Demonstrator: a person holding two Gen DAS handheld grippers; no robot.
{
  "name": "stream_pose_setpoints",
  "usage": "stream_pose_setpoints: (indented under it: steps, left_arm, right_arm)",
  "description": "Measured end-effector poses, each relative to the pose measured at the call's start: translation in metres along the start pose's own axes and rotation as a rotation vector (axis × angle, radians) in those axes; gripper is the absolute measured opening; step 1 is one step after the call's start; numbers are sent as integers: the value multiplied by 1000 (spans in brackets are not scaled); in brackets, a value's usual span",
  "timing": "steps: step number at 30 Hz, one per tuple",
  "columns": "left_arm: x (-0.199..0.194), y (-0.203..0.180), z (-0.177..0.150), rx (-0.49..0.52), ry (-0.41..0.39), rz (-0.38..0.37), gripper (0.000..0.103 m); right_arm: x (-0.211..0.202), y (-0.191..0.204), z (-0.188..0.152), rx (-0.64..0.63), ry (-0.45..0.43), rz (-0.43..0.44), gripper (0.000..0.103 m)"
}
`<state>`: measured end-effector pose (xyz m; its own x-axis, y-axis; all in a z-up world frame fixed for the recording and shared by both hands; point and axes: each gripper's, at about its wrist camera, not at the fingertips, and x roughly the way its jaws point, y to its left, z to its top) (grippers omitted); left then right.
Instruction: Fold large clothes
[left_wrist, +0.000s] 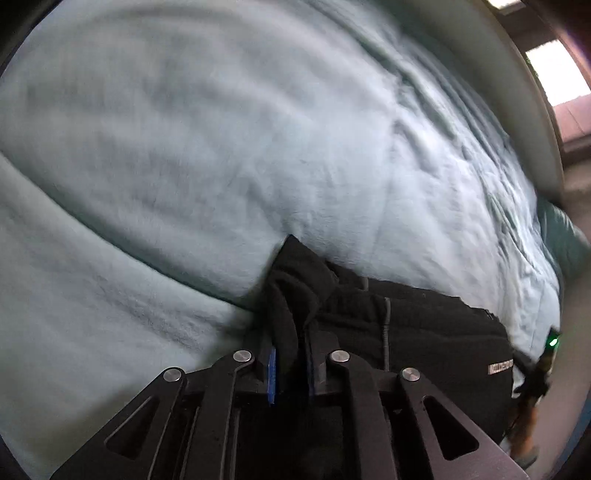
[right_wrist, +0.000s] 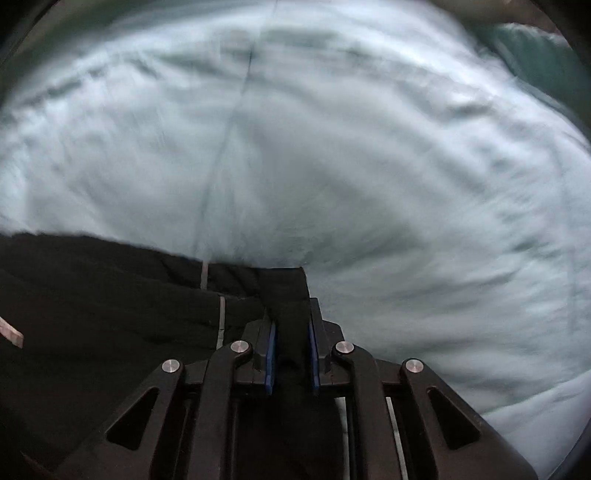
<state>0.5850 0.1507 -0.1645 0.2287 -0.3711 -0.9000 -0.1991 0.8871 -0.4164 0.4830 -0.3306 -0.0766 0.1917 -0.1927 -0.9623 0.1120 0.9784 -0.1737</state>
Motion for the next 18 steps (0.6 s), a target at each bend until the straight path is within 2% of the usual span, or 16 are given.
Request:
stream_pose_setpoints:
  steps: [2,4,6,8,9,10,12,13,15,17,18]
  left_arm:
    - [4,7,2,-28,6,-27,17]
    - [2,9,4,-23,15,-55,19]
    - [-4,17,6,-36,19,-124,22]
    - [-16,35,8,-115,46,-235,26]
    - [-27,46,9,-163,46,-296,28]
    - [-40,53,8,-181,28,-326,29]
    - [-68,61,6,-161,-36,-282,28]
    - [-88,66,4,-144,-77,-230,28]
    - [-116,64,-3,-105,-107,-148,28]
    - [-144,40,-21,13,-147,-76,28]
    - [-152,31,-29,51,-154,-69,28]
  right_arm:
    - [10,2,3,14,7,-9,15]
    - [10,-3,6,43,18,16,16]
    - [8,-10,6,50,19,41,16]
    - [-5,-19,4,63,13,58,29]
    - [-11,-24,3,80,12,67,41]
    - [-23,-33,0,119,4,91,48]
    - [-52,-49,-10,190,-42,158,50]
    - [-62,-53,-14,207,-56,179,51]
    - [-97,-57,-30,237,-97,210,52]
    - [-124,-46,-48,236,-130,232,55]
    - [-138,-36,-59,222,-141,254,64]
